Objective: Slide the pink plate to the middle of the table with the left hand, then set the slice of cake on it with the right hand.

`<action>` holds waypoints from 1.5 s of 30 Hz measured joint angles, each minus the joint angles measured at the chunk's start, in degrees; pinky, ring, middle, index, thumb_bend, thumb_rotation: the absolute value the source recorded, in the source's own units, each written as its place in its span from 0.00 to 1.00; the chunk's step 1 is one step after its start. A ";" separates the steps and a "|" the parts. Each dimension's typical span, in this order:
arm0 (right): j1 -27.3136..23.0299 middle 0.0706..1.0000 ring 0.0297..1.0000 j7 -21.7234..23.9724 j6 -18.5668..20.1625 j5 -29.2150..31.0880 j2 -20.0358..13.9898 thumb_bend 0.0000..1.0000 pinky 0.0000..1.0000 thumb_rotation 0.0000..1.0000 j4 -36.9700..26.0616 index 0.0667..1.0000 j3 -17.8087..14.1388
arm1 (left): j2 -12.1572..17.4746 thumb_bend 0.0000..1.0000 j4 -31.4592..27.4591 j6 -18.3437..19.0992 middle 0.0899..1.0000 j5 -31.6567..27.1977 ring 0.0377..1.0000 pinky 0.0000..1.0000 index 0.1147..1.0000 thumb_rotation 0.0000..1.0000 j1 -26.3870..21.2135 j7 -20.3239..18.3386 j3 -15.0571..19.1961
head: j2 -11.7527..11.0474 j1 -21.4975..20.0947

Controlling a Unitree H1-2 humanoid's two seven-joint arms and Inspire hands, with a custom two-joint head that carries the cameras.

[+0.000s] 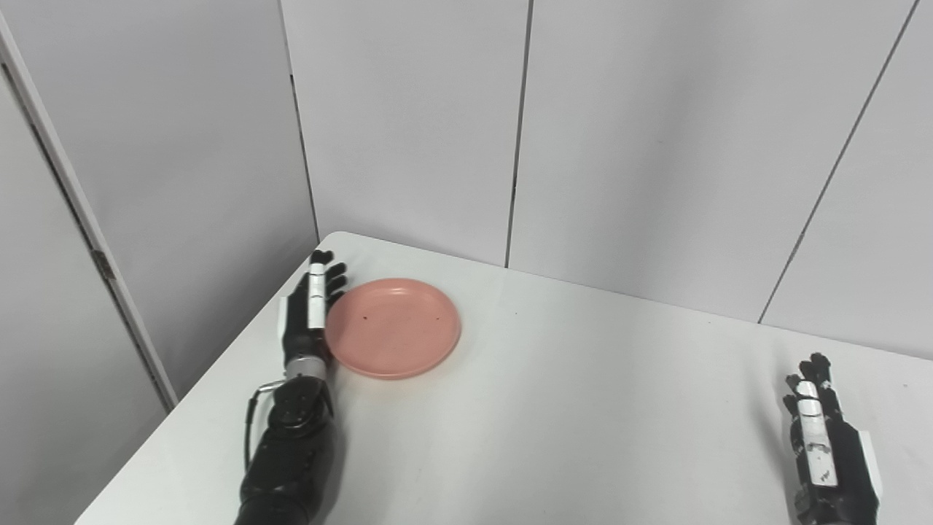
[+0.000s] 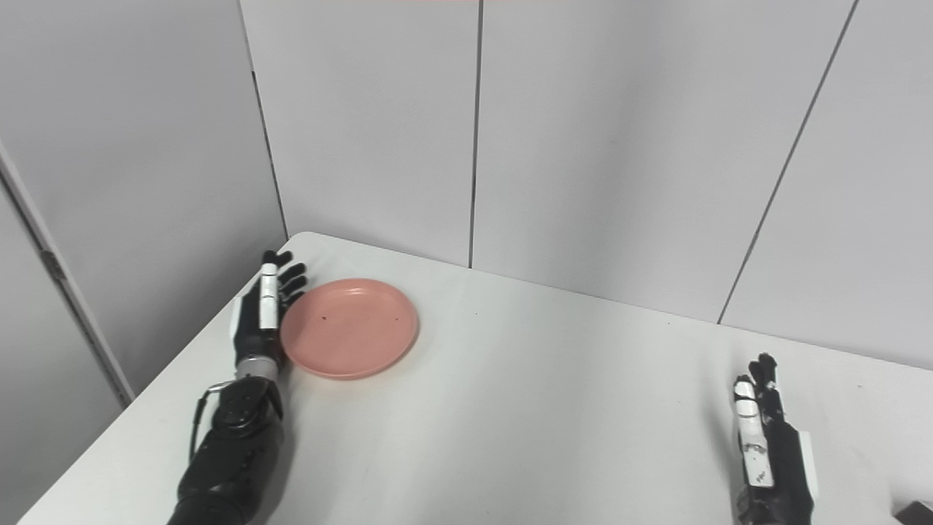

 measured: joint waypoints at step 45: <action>-1.81 0.93 0.91 -0.91 0.07 -3.24 0.14 0.62 0.94 0.80 3.14 0.97 0.72 | -15.80 0.74 -3.85 -0.50 0.85 0.00 0.89 0.93 0.83 0.99 1.29 -8.85 -9.52 | 6.86 -21.27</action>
